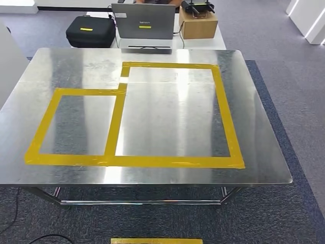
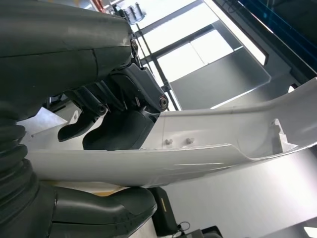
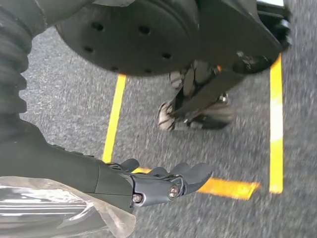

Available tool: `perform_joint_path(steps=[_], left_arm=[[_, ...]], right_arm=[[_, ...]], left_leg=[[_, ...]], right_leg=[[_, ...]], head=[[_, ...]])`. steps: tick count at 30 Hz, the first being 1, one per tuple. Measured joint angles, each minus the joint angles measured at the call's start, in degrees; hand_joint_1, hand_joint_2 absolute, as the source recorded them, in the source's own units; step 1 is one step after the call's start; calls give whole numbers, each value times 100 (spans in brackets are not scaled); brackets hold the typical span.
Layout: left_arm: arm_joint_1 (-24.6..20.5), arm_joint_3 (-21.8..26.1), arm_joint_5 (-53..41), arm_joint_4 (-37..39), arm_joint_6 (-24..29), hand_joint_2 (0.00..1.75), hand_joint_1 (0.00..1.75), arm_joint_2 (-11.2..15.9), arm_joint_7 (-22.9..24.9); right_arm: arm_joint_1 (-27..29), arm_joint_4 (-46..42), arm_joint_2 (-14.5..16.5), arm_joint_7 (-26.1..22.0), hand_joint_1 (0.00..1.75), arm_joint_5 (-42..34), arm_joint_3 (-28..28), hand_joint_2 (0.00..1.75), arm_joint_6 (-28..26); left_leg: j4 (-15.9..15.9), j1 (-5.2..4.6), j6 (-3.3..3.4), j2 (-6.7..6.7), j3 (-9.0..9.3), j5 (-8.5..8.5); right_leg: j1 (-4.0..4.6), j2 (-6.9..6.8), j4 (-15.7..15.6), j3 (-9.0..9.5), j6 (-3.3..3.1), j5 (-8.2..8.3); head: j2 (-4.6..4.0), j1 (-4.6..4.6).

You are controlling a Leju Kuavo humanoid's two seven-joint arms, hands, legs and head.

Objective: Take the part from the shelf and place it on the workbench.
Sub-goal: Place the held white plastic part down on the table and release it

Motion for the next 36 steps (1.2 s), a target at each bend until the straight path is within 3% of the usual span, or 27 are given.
perform_joint_path(steps=[2, 3, 4, 6, 7, 9, 11, 12, 13, 14, 15, 17, 18, 20, 23, 28, 36], left_arm=[[-2, 2, -27, 0, -10, 175, 175, 0, 40], [-3, 3, -37, 0, -13, 175, 175, 0, 56], [-4, 3, -42, 0, -15, 175, 175, 0, 68], [-9, 4, -49, 0, -15, 175, 175, 0, 78], [-12, 3, -53, 0, -16, 175, 175, 0, 79], [-15, 4, -60, 1, -16, 175, 175, -1, 80], [-14, 6, -60, 3, -16, 175, 175, -1, 82], [-13, 7, -60, 6, -17, 175, 175, -1, 83], [-13, 8, -59, 9, -17, 175, 175, -1, 83], [-12, 9, -58, 11, -17, 175, 175, -1, 84], [-12, 10, -59, 13, -17, 175, 175, -1, 86], [-23, 23, -60, 14, -20, 175, 175, -2, 120], [-34, 40, -51, 15, -28, 175, 175, -2, 157], [-63, 126, -12, 21, -86, 175, 175, -2, 261], [-153, 387, 55, 68, -324, 175, 175, -5, 409], [-522, 1099, 109, 338, -833, 175, 175, -21, 602], [-1241, 2199, -204, 1014, -1494, 175, 175, 183, 1150]], right_arm=[[-7, 0, -9, 0, 0, -1, 15, 175, -19], [-17, 0, -13, 1, 0, -2, 19, 175, -27], [-23, 0, -15, 1, 0, -2, 22, 175, -31], [-17, 0, -14, 3, 0, -2, 27, 175, -33], [-6, 0, -12, 3, 0, -2, 29, 175, -34], [-4, 0, -9, 4, 0, -2, 36, 175, -34], [-17, 1, -10, 4, 0, -2, 46, 175, -38], [-18, 2, -10, 4, 0, -2, 52, 175, -40], [-13, 2, -10, 4, 0, -2, 57, 175, -40], [-9, 2, -9, 5, 0, -2, 60, 175, -39], [-7, 1, -8, 5, 0, -2, 62, 175, -39], [-5, 0, -7, 8, 0, -3, 64, 175, -45], [-3, 1, -7, 8, 0, -4, 65, 175, -51], [4, 2, -9, 9, 0, -8, 68, 175, -60], [11, 2, -16, 32, 0, -13, 74, 175, -57], [4, 0, -19, 145, 0, -16, 115, 175, 8], [11, 2, -46, 364, 0, -15, 238, 175, 5]], left_leg=[[6, -31, -16, 101, 48, -39], [10, -44, -33, 147, 64, -55], [12, -53, -53, 190, 74, -63], [0, -60, -100, 271, 91, -70], [17, -57, -133, 242, 103, -99], [320, -38, -205, 28, 15, -321], [1054, 8, -260, -193, -293, -678], [1401, 27, -279, -227, -458, -797], [1586, 42, -293, -235, -555, -807], [1546, 54, -302, -241, -555, -700], [1284, 64, -304, -248, -453, -496], [486, 80, -296, -303, -127, -83], [189, 82, -282, -333, -13, 22], [-32, 82, -260, -376, 39, 49], [-43, 74, -237, -383, 24, 61], [-38, 50, -191, -388, 20, 66], [-33, 45, -169, -388, 10, 73]], right_leg=[[55, -202, -783, 394, -84, 346], [79, -268, -1027, 525, -116, 432], [96, -294, -1129, 577, -139, 457], [89, -186, -1159, 594, -172, 493], [71, -139, -1189, 609, -190, 516], [19, -44, -1250, 658, -230, 565], [-1, 67, -1261, 659, -252, 587], [-4, 133, -1259, 657, -256, 590], [-5, 200, -1257, 659, -256, 591], [-9, 265, -1255, 663, -252, 591], [-15, 321, -1251, 671, -247, 590], [-12, 417, -1229, 675, -209, 577], [-6, 452, -1215, 662, -176, 572], [11, 485, -1186, 614, -152, 555], [2, 463, -1214, 565, -201, 556], [-18, 456, -1259, 574, -108, 589], [-21, 458, -1258, 618, -58, 608]], head=[[0, -3], [0, -4], [0, -7], [0, -5], [0, -13], [0, -37], [0, -56], [0, -55], [0, -55], [0, -55], [0, -57], [0, -63], [0, -63], [0, -61], [0, -52], [0, -53], [0, -56]])
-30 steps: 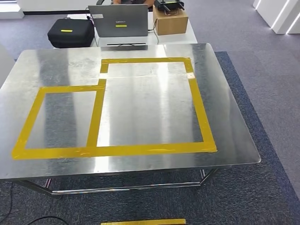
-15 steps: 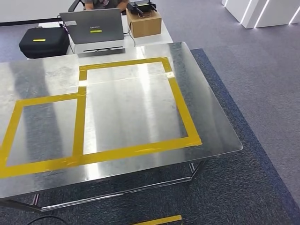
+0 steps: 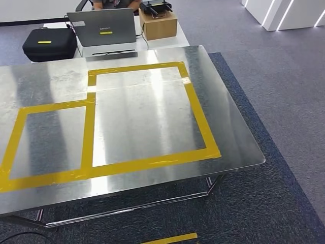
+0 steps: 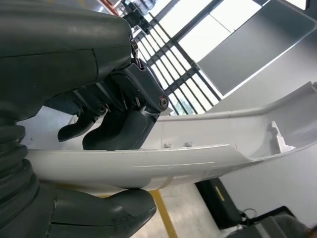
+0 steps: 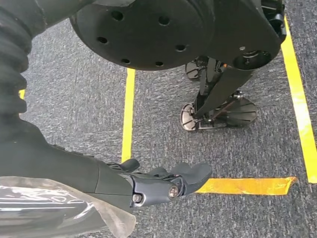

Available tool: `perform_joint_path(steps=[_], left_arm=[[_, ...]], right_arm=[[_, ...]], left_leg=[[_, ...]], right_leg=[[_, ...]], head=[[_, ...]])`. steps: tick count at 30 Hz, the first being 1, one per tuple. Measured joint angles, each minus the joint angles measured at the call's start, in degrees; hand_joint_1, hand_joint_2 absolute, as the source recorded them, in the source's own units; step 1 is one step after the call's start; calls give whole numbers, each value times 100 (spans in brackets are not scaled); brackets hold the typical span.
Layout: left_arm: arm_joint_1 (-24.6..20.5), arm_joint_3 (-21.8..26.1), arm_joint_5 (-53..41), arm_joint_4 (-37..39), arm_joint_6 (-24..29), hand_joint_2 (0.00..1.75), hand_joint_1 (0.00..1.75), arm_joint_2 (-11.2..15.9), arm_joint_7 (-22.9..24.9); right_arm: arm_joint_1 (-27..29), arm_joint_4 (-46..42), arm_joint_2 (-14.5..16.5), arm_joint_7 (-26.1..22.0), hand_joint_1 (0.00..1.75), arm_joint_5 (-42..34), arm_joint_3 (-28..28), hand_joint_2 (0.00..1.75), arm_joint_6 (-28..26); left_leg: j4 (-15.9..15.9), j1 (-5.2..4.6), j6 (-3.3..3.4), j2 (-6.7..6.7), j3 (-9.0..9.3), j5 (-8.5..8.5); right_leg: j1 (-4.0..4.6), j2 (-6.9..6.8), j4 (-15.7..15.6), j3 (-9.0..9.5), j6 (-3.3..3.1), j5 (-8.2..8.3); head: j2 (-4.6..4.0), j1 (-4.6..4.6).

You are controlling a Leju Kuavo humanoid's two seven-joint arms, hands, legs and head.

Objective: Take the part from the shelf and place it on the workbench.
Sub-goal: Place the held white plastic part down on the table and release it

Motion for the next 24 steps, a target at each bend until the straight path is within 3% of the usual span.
perform_joint_path(steps=[6, 11, 19, 24], left_arm=[[-421, 511, -586, 565, -407, 175, 175, 372, 513], [-776, 623, -1315, 1305, -857, 175, 175, 926, 1093], [-1163, 390, -1912, 2201, -1115, 175, 175, 1422, 1516], [-1429, -103, -2312, 2634, -1259, 175, 175, 1636, 1858]], right_arm=[[-5, 1, -34, 52, 0, 0, 103, 175, 11], [-29, 1, -78, 99, 0, 6, 219, 175, 45], [-59, 1, -102, 138, 0, 15, 372, 175, 46], [-86, 0, -102, 160, 0, 26, 449, 175, 30]], left_leg=[[-2, 13, -9, 0, -2, 5], [-3, 19, -23, -3, -6, 14], [-3, 23, -31, -3, -12, 19], [-3, 22, -30, -5, -15, 19]], right_leg=[[13, -1, 16, -15, -3, -6], [17, -1, 25, -25, -6, -7], [17, 1, 29, -30, -11, -4], [16, -2, 28, -32, -11, -3]], head=[[0, -1], [0, -1], [0, -1], [0, 0]])
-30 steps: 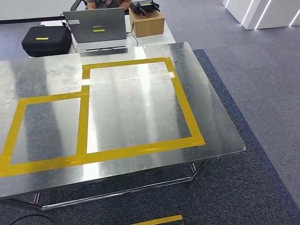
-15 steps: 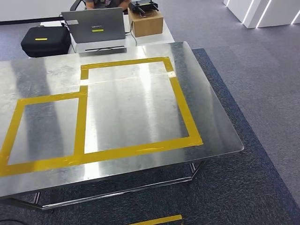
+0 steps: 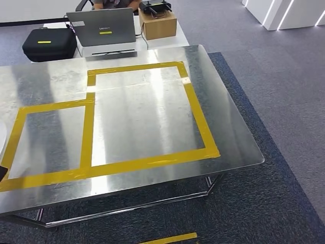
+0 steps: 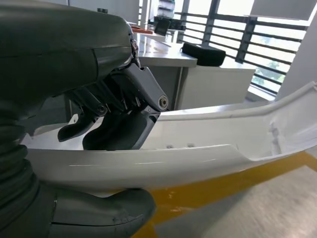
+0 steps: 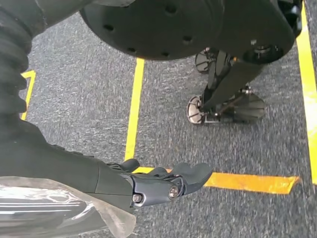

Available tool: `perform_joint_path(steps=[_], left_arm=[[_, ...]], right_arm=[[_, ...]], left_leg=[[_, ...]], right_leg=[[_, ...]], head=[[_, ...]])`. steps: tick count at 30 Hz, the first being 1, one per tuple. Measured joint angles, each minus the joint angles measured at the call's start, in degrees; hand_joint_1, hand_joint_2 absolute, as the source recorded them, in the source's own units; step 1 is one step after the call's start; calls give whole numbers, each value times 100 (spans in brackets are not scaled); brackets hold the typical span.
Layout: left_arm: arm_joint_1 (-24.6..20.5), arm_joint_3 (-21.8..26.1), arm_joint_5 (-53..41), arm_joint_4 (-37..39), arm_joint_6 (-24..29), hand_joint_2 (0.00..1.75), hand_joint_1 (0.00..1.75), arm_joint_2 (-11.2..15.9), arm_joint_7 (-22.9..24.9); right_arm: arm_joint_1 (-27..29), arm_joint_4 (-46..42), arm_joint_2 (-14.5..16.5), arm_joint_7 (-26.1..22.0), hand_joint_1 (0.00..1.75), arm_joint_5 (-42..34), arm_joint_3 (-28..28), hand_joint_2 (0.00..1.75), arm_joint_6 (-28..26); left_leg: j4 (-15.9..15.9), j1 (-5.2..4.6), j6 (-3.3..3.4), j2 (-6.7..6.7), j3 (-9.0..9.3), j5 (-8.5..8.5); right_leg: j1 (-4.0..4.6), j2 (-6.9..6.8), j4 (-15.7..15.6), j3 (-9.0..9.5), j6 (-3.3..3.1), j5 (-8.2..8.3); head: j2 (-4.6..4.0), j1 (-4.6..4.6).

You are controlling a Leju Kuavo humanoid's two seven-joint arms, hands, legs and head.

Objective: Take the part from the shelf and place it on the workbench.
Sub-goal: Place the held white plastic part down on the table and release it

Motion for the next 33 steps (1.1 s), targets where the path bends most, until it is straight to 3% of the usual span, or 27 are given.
perform_joint_path(steps=[18, 22, 33], left_arm=[[-769, -1609, -898, 861, -249, 175, 175, 120, 456], [-859, -1753, -921, 942, -270, 175, 0, 132, 486], [-874, -1797, -924, 979, -236, 175, 0, 160, 568]], right_arm=[[-76, 0, 0, 106, 0, 135, 93, 175, -10], [-94, -1, 0, 127, 0, 167, 93, 0, -14], [-95, 0, 0, 136, 0, 184, 93, 0, -48]], left_leg=[[0, 0, -1, 0, -4, 0], [0, 0, -1, 0, -4, 1], [0, 0, -1, 0, -6, 0]], right_leg=[[1, 2, 2, -3, 0, 1], [1, 3, 2, -3, 0, 1], [1, 2, 2, -4, 0, 1]], head=[[0, -1], [0, 0], [0, 0]])
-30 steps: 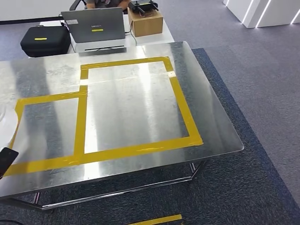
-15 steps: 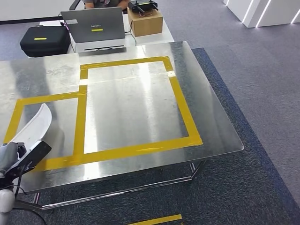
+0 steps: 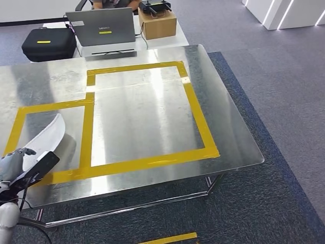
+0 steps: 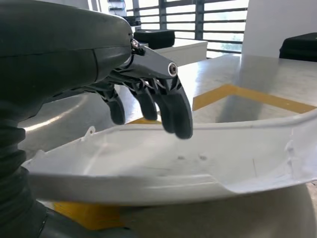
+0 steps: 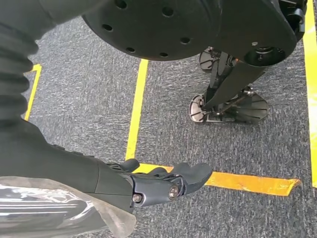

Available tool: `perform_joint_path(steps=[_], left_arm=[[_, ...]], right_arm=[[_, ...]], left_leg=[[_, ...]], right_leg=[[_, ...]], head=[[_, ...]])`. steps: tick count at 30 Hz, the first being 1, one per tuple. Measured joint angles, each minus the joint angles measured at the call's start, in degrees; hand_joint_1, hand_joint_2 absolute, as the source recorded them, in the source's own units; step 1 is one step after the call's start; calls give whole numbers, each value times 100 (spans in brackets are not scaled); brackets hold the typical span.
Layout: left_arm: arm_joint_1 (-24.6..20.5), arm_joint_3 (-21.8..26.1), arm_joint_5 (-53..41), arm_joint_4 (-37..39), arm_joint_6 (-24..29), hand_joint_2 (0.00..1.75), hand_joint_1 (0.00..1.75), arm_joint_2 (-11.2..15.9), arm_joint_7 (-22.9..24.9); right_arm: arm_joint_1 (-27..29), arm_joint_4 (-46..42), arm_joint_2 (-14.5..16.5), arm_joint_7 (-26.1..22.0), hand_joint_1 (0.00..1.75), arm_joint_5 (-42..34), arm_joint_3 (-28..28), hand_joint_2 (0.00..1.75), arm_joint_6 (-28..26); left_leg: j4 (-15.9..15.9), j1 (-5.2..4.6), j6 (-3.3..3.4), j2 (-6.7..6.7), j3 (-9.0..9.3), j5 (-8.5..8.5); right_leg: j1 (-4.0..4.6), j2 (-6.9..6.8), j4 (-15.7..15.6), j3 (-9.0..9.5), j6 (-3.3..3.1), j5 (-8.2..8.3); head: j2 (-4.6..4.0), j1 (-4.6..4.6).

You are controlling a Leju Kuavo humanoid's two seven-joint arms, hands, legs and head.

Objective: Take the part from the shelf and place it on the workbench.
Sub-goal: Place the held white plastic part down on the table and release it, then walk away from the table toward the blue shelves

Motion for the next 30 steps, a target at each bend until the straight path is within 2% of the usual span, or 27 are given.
perform_joint_path(steps=[7, 11, 16, 23, 30], left_arm=[[11, 0, -2, -19, 202, 175, 0, 4, -32], [137, 0, 253, -272, 582, 0, 0, -32, -320], [577, -13, 703, -1104, 1162, 0, 0, -210, -818], [1802, -231, 893, -2894, 2395, 0, 0, -540, -1632], [2732, -445, 1395, -3864, 3410, 0, 0, -878, -2282]], right_arm=[[1, -1, 2, 6, 0, -4, 0, 0, -15], [20, -2, 2, -11, 0, -57, 0, 0, -12], [93, -2, 4, -49, 0, -139, -4, 0, -37], [216, -2, 63, -98, 0, -167, -18, 0, -131], [230, -2, 165, -174, 0, -173, -30, 0, -197]], left_leg=[[0, 0, 0, 0, 0, 0], [0, 0, 0, 0, 0, 0], [0, 0, 0, 1, -4, -3], [0, -1, 2, 1, -7, -14], [16, -30, 32, -2, -5, -30]], right_leg=[[0, 0, 1, 1, 0, 0], [0, 0, 1, 0, 0, 0], [-1, 5, 0, -3, 1, -2], [-2, 3, -3, -6, 6, -13], [-28, -3, -13, 1, 28, -10]], head=[[0, 0], [0, 0], [0, 0], [0, 1], [0, -1]])
